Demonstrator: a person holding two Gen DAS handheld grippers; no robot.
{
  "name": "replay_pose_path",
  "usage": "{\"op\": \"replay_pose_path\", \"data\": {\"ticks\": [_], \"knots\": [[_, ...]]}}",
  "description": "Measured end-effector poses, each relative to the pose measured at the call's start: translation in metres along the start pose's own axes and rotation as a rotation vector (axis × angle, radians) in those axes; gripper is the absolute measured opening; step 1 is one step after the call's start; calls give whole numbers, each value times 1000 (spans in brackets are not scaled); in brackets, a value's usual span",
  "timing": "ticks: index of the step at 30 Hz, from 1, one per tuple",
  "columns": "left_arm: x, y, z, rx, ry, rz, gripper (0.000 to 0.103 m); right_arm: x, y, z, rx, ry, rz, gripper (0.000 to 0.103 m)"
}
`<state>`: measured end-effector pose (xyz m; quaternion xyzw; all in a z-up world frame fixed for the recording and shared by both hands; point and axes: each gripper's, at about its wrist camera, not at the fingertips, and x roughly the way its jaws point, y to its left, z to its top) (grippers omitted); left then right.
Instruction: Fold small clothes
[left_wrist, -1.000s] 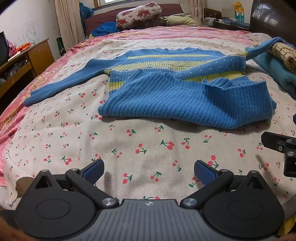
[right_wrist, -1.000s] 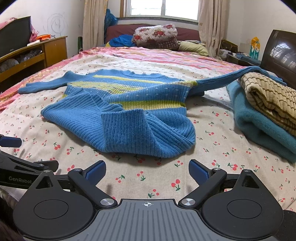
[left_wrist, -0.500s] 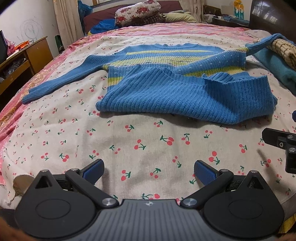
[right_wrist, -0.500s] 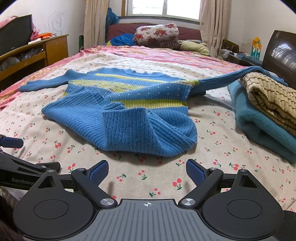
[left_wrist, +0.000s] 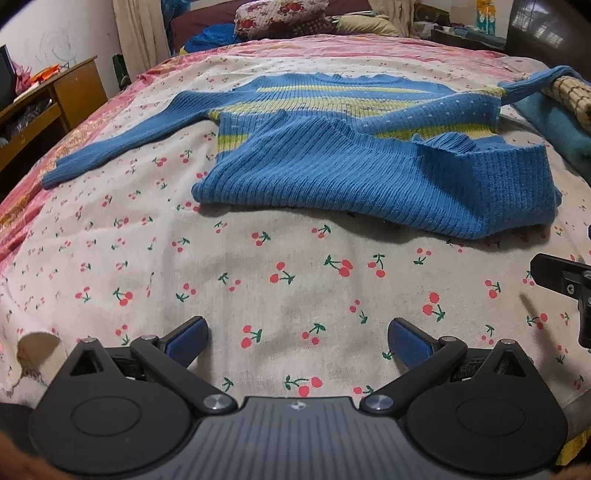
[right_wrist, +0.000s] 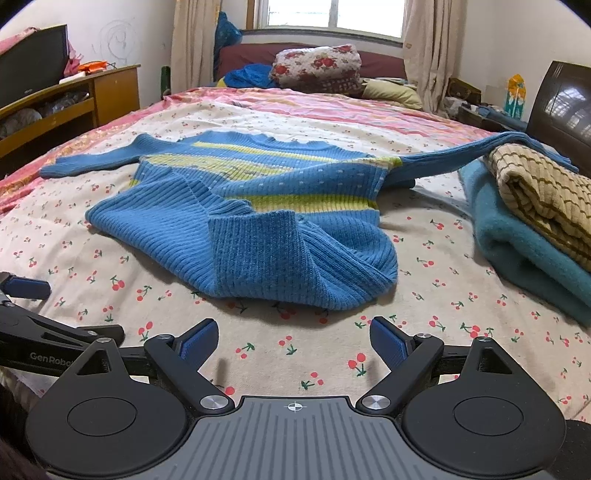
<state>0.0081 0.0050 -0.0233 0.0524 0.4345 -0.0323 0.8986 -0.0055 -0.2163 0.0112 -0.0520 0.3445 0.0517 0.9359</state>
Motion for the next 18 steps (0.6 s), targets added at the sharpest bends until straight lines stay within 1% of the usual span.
{"op": "replay_pose_path", "data": {"ticks": [18], "knots": [[0,-1,-3,1,9,8,103,0,3,0,-11,2,10,89]]}}
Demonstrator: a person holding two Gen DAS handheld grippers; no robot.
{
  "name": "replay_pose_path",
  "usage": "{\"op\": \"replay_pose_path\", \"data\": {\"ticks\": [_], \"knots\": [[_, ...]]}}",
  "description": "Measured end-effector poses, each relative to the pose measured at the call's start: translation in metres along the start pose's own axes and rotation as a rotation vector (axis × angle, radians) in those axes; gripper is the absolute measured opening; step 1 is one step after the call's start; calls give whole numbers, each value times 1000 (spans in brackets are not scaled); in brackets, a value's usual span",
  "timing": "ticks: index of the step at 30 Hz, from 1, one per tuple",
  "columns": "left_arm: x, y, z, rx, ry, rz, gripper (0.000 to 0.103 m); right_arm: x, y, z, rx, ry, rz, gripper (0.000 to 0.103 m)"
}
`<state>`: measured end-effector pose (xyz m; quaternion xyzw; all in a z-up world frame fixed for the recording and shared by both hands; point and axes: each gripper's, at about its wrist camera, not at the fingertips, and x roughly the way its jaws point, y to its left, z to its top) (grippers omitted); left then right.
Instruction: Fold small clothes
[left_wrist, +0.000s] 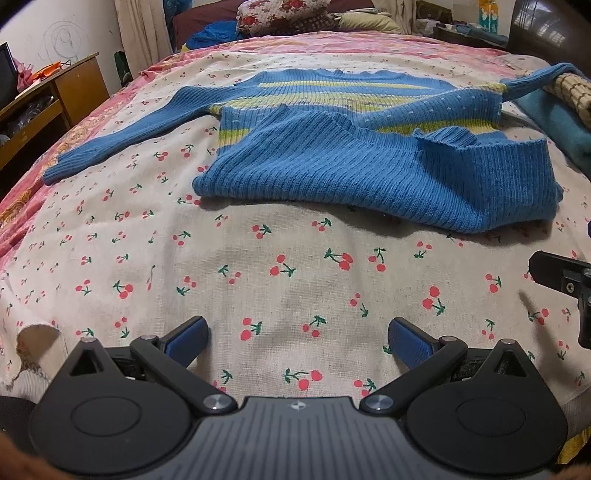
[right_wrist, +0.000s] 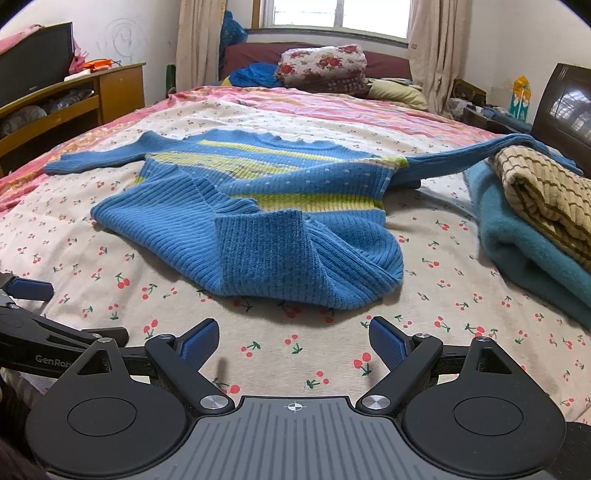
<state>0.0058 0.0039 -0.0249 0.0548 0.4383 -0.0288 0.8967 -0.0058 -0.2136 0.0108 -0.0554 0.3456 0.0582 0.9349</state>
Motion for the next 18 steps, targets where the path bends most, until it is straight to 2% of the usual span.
{"op": "replay_pose_path", "data": {"ticks": [6,11,18], "knots": [[-2,2,3,-5,7,-6,103,0,0,0,0,-1,1,89],[-8,-2,6,21,-19,4,103,-1,2,0,-4,-6,3,89],[-16,3,12,0,-50,-14,103,-3,1,2,-8,-19,2,88]]}}
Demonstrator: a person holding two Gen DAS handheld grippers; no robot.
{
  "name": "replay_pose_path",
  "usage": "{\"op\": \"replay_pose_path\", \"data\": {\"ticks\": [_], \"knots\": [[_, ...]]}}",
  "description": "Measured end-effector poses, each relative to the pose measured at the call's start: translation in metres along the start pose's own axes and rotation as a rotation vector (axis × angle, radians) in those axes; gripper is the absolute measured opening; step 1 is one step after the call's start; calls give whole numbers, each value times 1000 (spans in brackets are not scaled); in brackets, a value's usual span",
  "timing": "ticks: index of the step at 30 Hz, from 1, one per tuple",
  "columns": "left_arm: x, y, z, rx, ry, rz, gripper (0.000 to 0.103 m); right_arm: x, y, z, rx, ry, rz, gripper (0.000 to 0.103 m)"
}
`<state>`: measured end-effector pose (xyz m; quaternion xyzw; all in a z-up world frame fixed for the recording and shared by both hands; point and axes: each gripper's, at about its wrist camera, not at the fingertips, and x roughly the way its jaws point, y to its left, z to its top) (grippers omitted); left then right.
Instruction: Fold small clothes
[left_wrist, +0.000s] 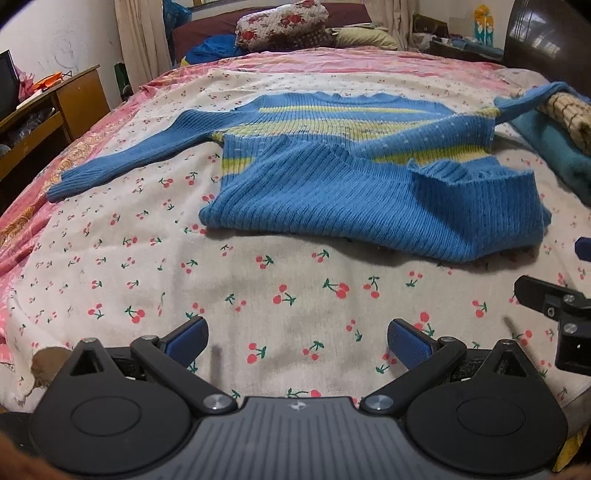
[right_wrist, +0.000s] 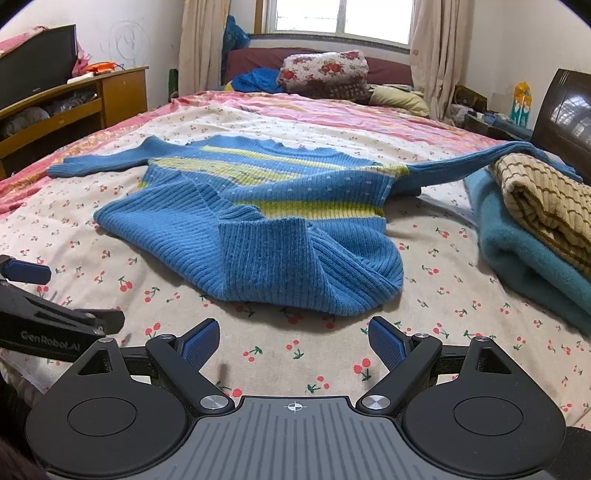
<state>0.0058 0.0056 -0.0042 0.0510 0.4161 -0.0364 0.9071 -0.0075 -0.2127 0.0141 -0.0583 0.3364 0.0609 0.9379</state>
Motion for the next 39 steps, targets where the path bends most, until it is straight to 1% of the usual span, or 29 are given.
{"op": "replay_pose_path", "data": {"ticks": [5,9,12,14,17,18,23,27,31,33,35,38,39], "knots": [[1,-1,2,4,-2,-12,103,0,0,0,-2,1,-3,88],[-2,1,4,6,-14,-19,103,-3,-3,3,5,-6,-8,85],[-8,5,9,19,-44,-19,103,-6,-8,10,22,-21,-2,84],[-12,9,14,34,-73,-12,103,-8,-11,15,26,-41,-14,83],[-15,17,26,54,-112,6,103,-6,-19,24,33,-60,-33,79],[-15,20,31,60,-125,12,103,-4,-22,28,39,-62,-35,77],[-6,33,53,100,-170,38,103,7,-31,44,34,-72,-39,74],[9,44,71,93,-172,17,103,15,-40,54,40,-73,-33,73],[24,41,88,134,-182,7,103,25,-50,65,47,-61,-14,73],[32,39,94,152,-182,-9,103,30,-51,71,12,-46,18,73],[41,39,99,161,-175,-22,103,36,-50,73,-38,-34,30,73],[54,40,102,173,-142,-44,102,47,-47,74,-104,-12,45,73],[57,41,102,174,-130,-53,100,51,-48,73,-119,1,51,73]]}}
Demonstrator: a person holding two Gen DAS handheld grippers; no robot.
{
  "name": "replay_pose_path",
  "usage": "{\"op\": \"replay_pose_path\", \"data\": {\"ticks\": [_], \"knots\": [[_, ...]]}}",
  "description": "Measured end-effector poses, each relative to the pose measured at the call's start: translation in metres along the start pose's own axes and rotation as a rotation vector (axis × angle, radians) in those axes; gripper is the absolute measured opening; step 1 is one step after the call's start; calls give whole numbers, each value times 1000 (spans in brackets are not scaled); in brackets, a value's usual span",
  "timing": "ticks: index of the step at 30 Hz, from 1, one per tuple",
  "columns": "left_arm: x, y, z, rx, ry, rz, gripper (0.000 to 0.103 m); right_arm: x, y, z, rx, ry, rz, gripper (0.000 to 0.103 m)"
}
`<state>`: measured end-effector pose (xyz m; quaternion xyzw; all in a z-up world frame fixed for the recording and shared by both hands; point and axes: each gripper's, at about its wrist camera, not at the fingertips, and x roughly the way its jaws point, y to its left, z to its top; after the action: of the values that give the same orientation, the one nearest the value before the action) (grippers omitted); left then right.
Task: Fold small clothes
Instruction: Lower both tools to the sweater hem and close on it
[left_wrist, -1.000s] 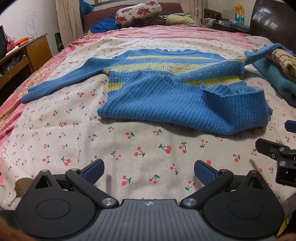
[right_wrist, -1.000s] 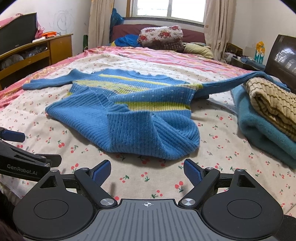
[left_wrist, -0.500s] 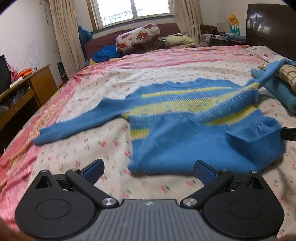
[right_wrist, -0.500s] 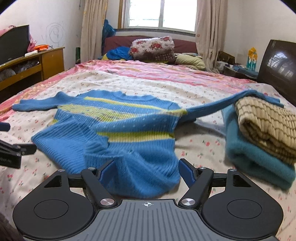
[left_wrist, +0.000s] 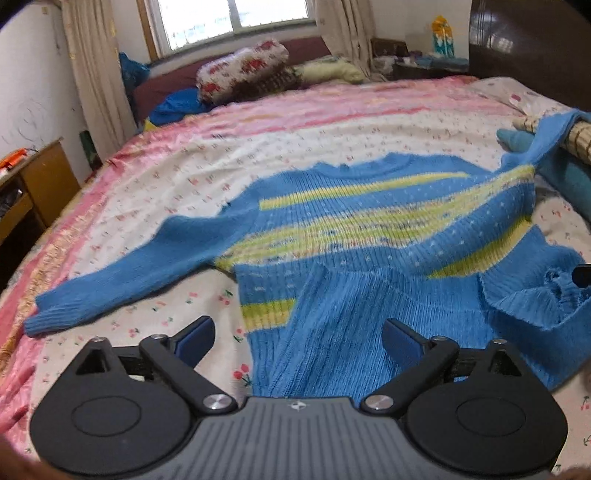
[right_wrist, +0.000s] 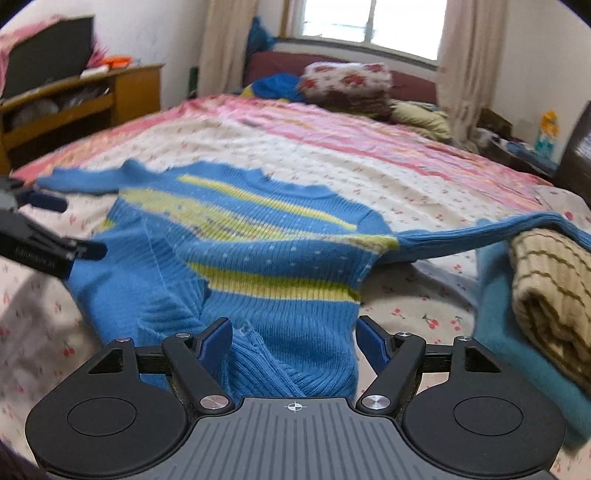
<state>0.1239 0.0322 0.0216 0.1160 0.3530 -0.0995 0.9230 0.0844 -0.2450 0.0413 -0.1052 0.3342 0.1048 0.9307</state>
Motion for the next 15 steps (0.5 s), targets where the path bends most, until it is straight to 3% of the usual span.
{"op": "replay_pose_path", "data": {"ticks": [9,10,12,15], "knots": [[10,7,1,-4,48,-94,73,6,13,-3,-134,61,132,71],[13,8,2,-4,56,-98,69,11,15,-4,-148,79,138,68],[17,9,3,-9,74,-109,62,21,17,-3,-147,124,164,44],[22,12,1,-26,104,-156,48,27,16,-2,-123,157,206,30]]}}
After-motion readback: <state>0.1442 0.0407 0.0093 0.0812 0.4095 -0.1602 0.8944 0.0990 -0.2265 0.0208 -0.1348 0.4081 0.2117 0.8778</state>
